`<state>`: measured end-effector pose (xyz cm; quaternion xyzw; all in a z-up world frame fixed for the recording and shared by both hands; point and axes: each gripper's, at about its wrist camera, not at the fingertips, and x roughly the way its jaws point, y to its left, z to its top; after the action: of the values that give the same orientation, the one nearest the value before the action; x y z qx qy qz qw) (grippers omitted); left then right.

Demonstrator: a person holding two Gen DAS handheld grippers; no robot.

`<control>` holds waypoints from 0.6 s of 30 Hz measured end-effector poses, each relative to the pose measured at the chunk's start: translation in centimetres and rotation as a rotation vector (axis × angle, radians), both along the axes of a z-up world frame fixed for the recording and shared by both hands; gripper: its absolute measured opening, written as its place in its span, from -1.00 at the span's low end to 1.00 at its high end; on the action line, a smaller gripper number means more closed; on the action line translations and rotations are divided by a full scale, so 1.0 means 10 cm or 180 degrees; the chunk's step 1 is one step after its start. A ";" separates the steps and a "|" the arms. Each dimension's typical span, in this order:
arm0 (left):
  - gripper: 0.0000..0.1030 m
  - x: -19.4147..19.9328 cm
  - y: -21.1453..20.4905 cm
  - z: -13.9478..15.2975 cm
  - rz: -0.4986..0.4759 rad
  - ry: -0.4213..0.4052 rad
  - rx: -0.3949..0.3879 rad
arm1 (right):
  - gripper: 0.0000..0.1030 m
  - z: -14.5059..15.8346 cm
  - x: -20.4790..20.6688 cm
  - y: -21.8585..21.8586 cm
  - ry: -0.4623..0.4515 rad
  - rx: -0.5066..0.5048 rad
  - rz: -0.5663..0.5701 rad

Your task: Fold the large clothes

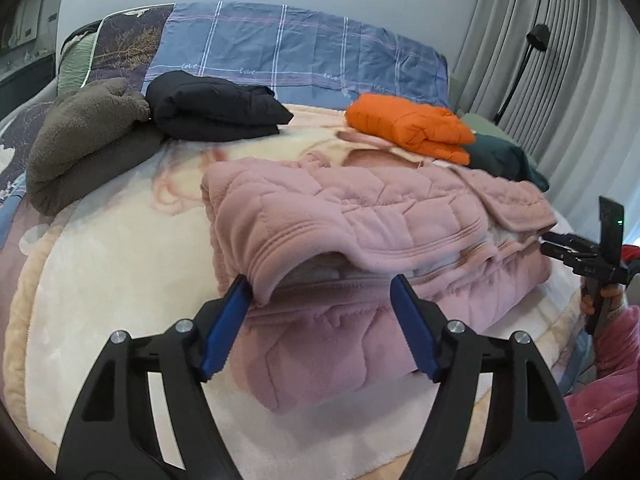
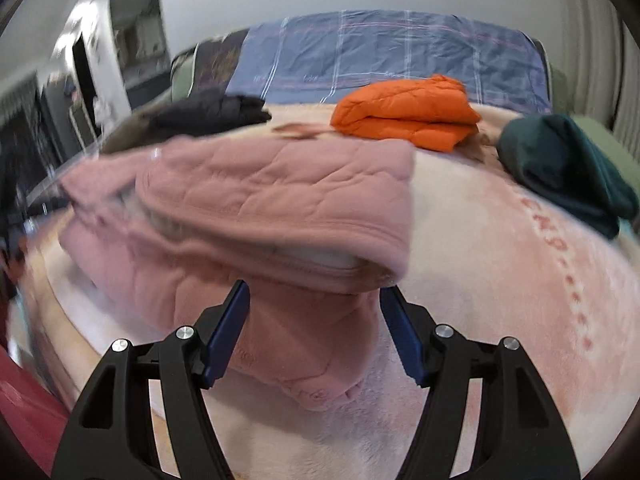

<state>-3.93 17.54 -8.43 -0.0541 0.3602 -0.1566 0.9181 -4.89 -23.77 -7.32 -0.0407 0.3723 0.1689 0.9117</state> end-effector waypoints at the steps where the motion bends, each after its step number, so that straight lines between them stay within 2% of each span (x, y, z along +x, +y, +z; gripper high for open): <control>1: 0.40 0.00 0.00 -0.01 0.0045 0.0014 0.0077 | 0.35 -0.01 0.00 0.02 -0.0024 -0.0065 0.0009; 4: 0.40 0.04 0.06 -0.06 0.0261 0.0091 0.0265 | 0.35 -0.01 0.02 0.02 -0.0032 -0.0094 0.0009; 7: 0.37 0.07 0.17 -0.09 0.0357 0.0164 0.0122 | 0.35 -0.01 0.01 0.03 -0.0039 -0.0160 0.0027; 8: 0.23 0.08 0.18 -0.08 0.0344 0.0164 0.0079 | 0.35 -0.02 0.01 0.03 -0.0042 -0.0192 0.0036; 9: -0.03 0.08 0.18 -0.07 0.0321 0.0149 0.0061 | 0.35 -0.02 0.00 0.04 -0.0048 -0.0230 0.0045; 10: -0.17 0.09 0.16 -0.04 0.0294 0.0110 0.0058 | 0.35 -0.03 0.01 0.05 -0.0052 -0.0261 0.0050; 12: -0.56 0.11 0.13 0.05 0.0283 0.0041 0.0074 | 0.35 -0.02 0.04 0.05 -0.0050 -0.0273 0.0034; 14: -0.75 0.16 0.15 0.18 0.0210 -0.0026 -0.0071 | 0.34 0.04 0.07 0.07 -0.0157 -0.0257 0.0030; 18: -0.74 0.34 0.22 0.49 0.0218 -0.0231 -0.0288 | 0.34 0.35 0.18 0.09 -0.0567 -0.0021 -0.0014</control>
<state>-0.48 19.73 -3.56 -0.1021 0.3172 -0.1430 0.9319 -3.11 -22.85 -3.77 -0.0578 0.2904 0.1613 0.9414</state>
